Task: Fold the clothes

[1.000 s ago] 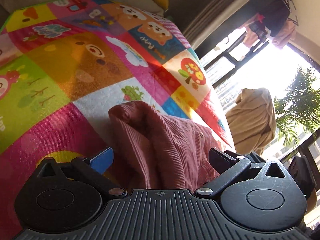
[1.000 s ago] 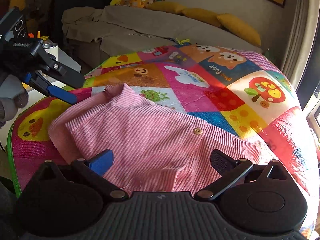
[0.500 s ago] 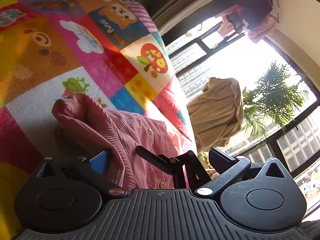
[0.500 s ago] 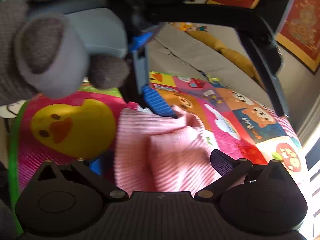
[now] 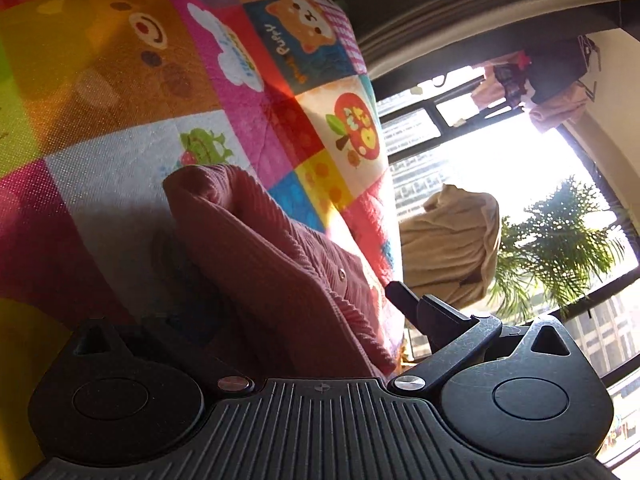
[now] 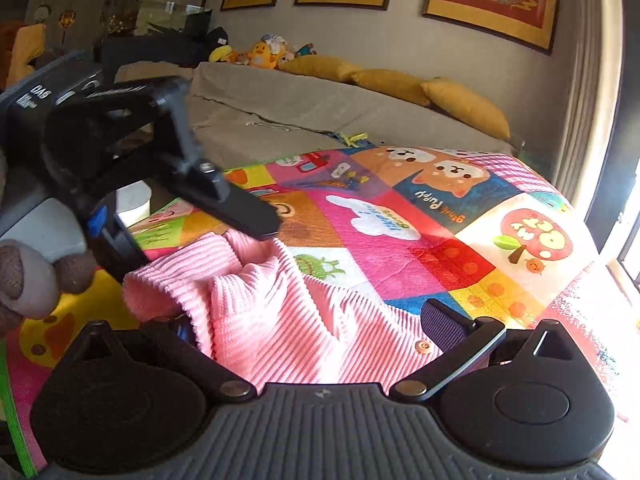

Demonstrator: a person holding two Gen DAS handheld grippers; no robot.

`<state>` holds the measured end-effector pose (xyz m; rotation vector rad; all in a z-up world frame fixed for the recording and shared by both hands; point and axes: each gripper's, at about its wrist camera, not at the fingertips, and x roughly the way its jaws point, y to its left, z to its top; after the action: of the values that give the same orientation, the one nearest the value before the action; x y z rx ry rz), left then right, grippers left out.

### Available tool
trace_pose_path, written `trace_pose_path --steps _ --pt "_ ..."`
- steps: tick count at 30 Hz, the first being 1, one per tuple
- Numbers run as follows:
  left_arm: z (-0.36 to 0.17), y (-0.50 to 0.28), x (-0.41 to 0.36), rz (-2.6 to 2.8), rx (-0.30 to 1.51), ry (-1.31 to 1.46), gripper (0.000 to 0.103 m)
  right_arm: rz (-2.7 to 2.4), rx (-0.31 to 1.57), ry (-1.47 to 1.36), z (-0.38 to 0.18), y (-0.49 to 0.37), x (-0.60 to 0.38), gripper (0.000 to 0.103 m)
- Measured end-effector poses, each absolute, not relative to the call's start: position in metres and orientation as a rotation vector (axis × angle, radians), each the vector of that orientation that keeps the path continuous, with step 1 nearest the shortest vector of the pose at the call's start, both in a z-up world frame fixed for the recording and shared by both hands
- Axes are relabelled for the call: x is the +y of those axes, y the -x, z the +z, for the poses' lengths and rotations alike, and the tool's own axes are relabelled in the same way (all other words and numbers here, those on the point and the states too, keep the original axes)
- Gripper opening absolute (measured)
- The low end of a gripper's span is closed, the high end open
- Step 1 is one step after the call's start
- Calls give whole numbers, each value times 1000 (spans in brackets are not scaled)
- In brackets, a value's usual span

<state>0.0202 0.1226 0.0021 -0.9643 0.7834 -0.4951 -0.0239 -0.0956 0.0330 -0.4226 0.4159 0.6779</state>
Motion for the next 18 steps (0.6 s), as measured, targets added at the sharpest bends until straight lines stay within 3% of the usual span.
trace_pose_path --steps 10,12,14,18 --pt "32 -21 114 -543 727 905 103 749 323 705 -5 48 -39 103" --pt "33 -16 120 -536 712 904 103 715 333 677 -4 36 -38 102" --pt "31 -10 130 -510 695 911 103 679 350 631 0 24 -40 92" --pt "12 -4 154 -387 701 961 103 628 377 542 8 8 -54 91"
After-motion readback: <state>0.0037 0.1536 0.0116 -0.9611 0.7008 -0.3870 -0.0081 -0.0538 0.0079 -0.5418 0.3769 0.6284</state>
